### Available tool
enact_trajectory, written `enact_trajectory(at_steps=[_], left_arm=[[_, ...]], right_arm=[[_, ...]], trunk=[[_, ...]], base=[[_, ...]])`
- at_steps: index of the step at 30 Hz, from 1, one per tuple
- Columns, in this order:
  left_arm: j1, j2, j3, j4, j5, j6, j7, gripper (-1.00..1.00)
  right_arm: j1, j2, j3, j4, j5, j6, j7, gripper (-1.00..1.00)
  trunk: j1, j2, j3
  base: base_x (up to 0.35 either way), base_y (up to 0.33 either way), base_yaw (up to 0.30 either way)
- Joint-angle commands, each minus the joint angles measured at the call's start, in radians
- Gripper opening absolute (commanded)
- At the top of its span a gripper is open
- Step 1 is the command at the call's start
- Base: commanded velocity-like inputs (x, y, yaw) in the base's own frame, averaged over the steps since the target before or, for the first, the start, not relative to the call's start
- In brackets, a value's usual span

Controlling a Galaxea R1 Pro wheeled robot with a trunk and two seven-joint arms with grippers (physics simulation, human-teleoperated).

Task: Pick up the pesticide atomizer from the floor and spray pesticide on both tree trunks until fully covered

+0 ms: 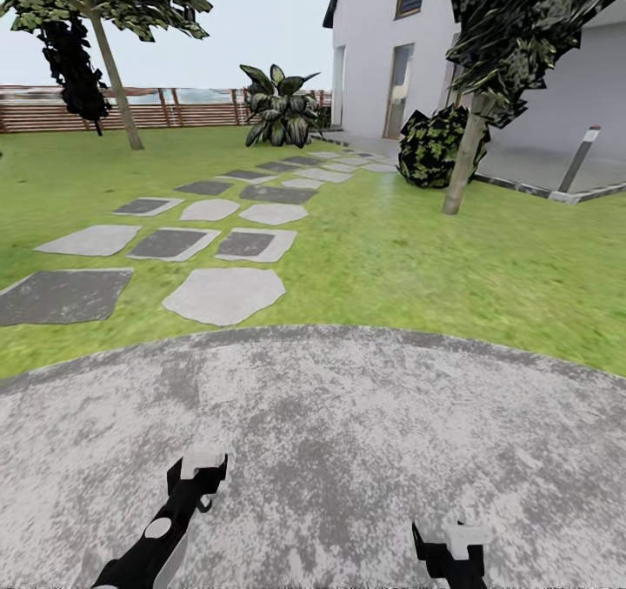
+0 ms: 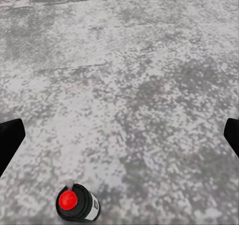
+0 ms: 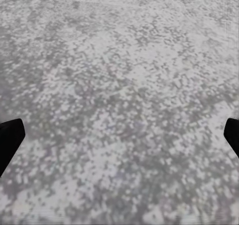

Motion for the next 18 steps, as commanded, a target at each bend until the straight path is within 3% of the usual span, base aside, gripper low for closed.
enact_trajectory(at_steps=[1, 6, 13, 18], left_arm=[[0.000, 0.000, 0.000, 0.000, 0.000, 0.000, 0.000, 1.00], [0.000, 0.000, 0.000, 0.000, 0.000, 0.000, 0.000, 1.00], [0.000, 0.001, 0.000, 0.000, 0.000, 0.000, 0.001, 1.00], [0.000, 0.004, 0.000, 0.000, 0.000, 0.000, 0.001, 1.00]], right_arm=[[0.000, 0.000, 0.000, 0.000, 0.000, 0.000, 0.000, 1.00], [0.000, 0.000, 0.000, 0.000, 0.000, 0.000, 0.000, 1.00], [0.000, 0.000, 0.000, 0.000, 0.000, 0.000, 0.000, 1.00], [0.000, 0.000, 0.000, 0.000, 0.000, 0.000, 0.000, 1.00]], trunk=[[0.004, -0.007, -0.005], [0.023, -0.042, -0.028], [0.026, -0.044, -0.066], [0.028, -0.045, -0.089]], base=[[0.000, 0.000, 0.000], [0.000, 0.000, 0.000], [0.000, 0.000, 0.008], [0.000, 0.000, 0.129]])
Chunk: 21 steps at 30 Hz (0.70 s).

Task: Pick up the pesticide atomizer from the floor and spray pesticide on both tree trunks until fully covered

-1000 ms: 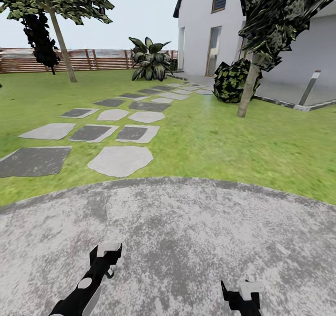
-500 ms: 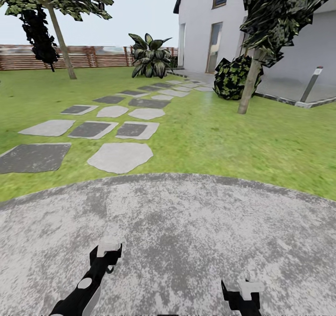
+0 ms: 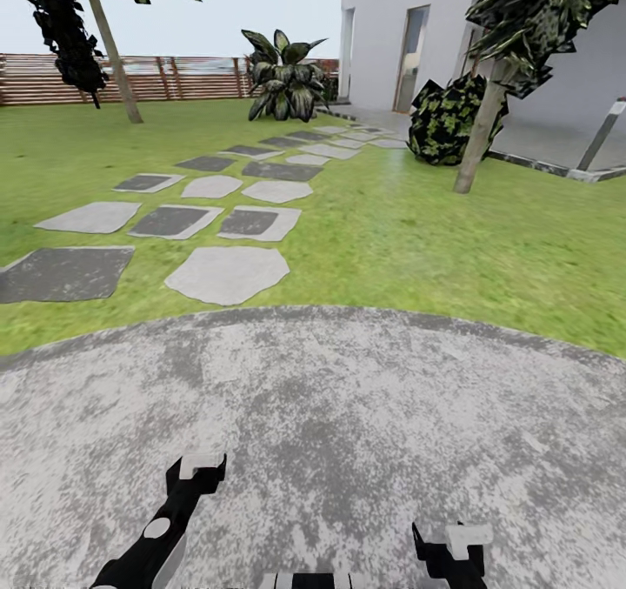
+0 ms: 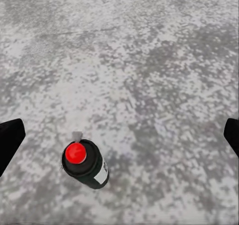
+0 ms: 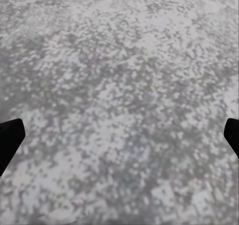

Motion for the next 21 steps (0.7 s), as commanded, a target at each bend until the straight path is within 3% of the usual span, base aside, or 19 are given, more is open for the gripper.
enact_trajectory(at_steps=[1, 15, 21], left_arm=[[0.000, 0.001, 0.000, 0.000, 0.000, 0.000, 0.000, 1.00], [0.002, 0.005, -0.003, 0.014, 0.003, -0.108, 0.000, 1.00], [0.002, 0.006, 0.001, 0.015, 0.003, -0.111, 0.000, 1.00]], right_arm=[[0.000, 0.000, 0.000, 0.000, 0.000, 0.000, 0.000, 1.00], [0.000, 0.000, 0.000, 0.000, -0.001, 0.000, 0.000, 1.00], [0.000, 0.000, 0.000, 0.000, 0.000, 0.000, 0.000, 1.00]], trunk=[[0.000, 0.000, -0.001], [0.000, 0.000, -0.007], [0.003, -0.001, -0.035]], base=[[0.000, 0.000, 0.159], [0.000, 0.000, 0.048], [0.000, 0.000, 0.102]])
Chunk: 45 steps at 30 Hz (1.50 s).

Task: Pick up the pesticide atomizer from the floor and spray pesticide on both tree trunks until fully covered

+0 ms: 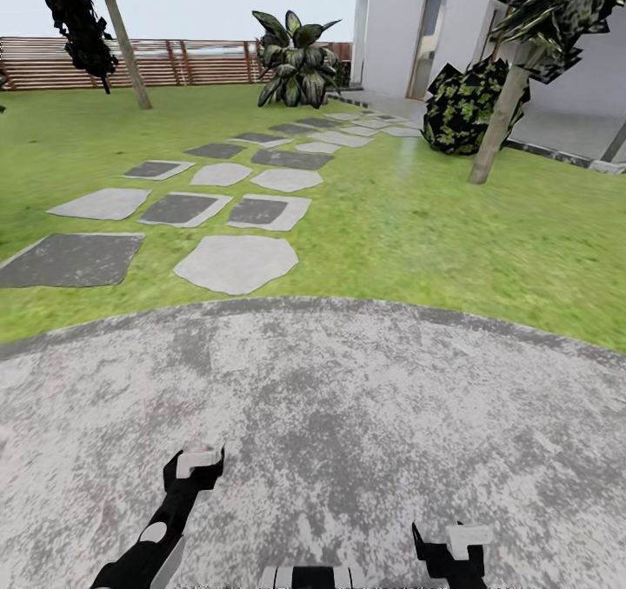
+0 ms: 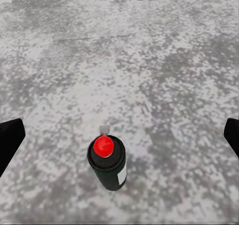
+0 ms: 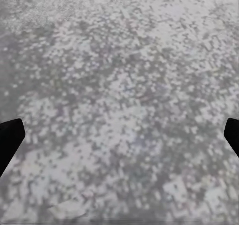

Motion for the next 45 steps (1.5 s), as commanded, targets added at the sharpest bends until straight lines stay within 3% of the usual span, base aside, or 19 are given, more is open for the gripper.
enact_trajectory(at_steps=[1, 6, 10, 14, 35, 45], left_arm=[[0.000, 0.000, 0.000, 0.000, 0.000, 0.000, 0.000, 1.00], [0.000, 0.000, 0.002, 0.000, 0.000, 0.000, 0.000, 1.00], [0.000, -0.001, 0.001, 0.000, 0.000, -0.001, 0.000, 1.00], [0.000, -0.001, 0.001, 0.000, 0.000, 0.000, 0.000, 1.00], [0.000, -0.002, 0.002, 0.000, 0.000, -0.001, 0.000, 1.00], [0.000, -0.002, 0.000, 0.000, -0.001, -0.002, 0.000, 1.00]], right_arm=[[0.000, 0.000, 0.000, 0.000, 0.000, 0.000, 0.000, 1.00], [0.000, 0.000, 0.000, 0.000, 0.000, 0.000, 0.000, 1.00], [0.000, 0.000, -0.001, 0.000, -0.001, 0.000, 0.000, 1.00], [0.000, 0.000, -0.001, 0.000, -0.001, 0.000, 0.000, 1.00], [0.000, 0.000, -0.001, 0.000, -0.001, 0.000, 0.000, 1.00], [0.000, 0.000, -0.001, -0.001, -0.001, 0.000, 0.000, 1.00]], trunk=[[0.000, 0.000, -0.005], [0.003, -0.001, -0.030], [0.003, -0.001, -0.031], [0.004, -0.002, -0.048], [0.014, -0.007, -0.161], [0.014, -0.007, -0.170]], base=[[0.000, 0.000, 0.153], [0.000, 0.000, 0.140], [0.000, 0.000, 0.036], [0.000, 0.000, 0.006], [0.000, 0.000, 0.000], [0.001, 0.000, 0.000]])
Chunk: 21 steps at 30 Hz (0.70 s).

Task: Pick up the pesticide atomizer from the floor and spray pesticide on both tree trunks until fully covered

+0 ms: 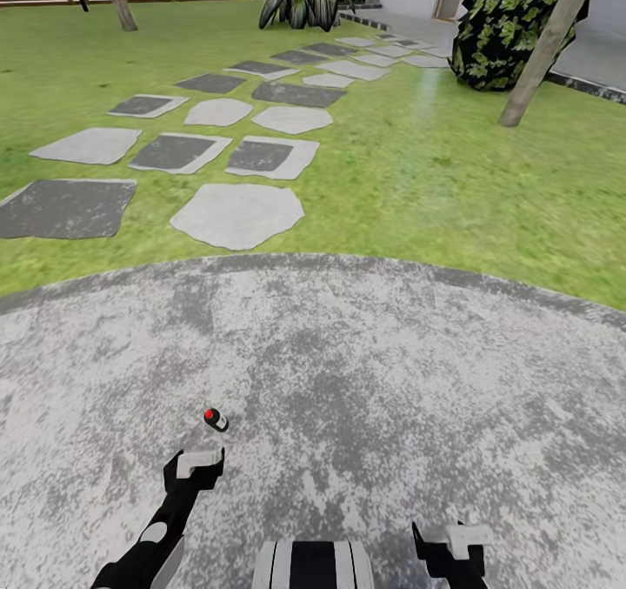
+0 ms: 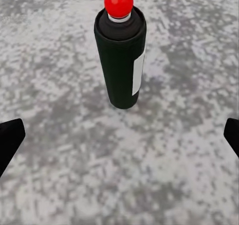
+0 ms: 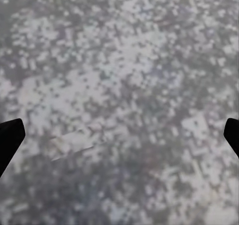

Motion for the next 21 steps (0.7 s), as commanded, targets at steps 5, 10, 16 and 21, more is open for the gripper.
enact_trajectory(at_steps=[5, 10, 16, 21], left_arm=[[0.000, 0.000, 0.002, 0.000, -0.001, 0.001, 0.000, 1.00], [0.000, 0.000, 0.000, 0.000, 0.000, -0.004, 0.000, 1.00], [0.000, 0.000, 0.000, 0.000, 0.000, -0.006, 0.000, 1.00], [0.000, 0.000, 0.001, 0.000, 0.000, -0.005, 0.000, 1.00]], right_arm=[[0.000, 0.000, 0.000, 0.000, 0.000, 0.000, 0.000, 1.00], [0.000, 0.000, 0.000, 0.000, 0.000, 0.000, 0.000, 1.00], [0.000, 0.000, 0.000, 0.000, 0.000, 0.000, 0.000, 1.00], [0.000, 0.000, 0.000, 0.000, 0.000, 0.000, 0.000, 1.00]], trunk=[[0.000, 0.000, 0.000], [0.000, 0.000, 0.000], [0.000, 0.000, 0.000], [0.000, 0.000, 0.000]], base=[[0.201, 0.000, 0.000], [0.121, 0.000, 0.000], [0.065, 0.000, 0.000], [0.218, 0.000, 0.000]])
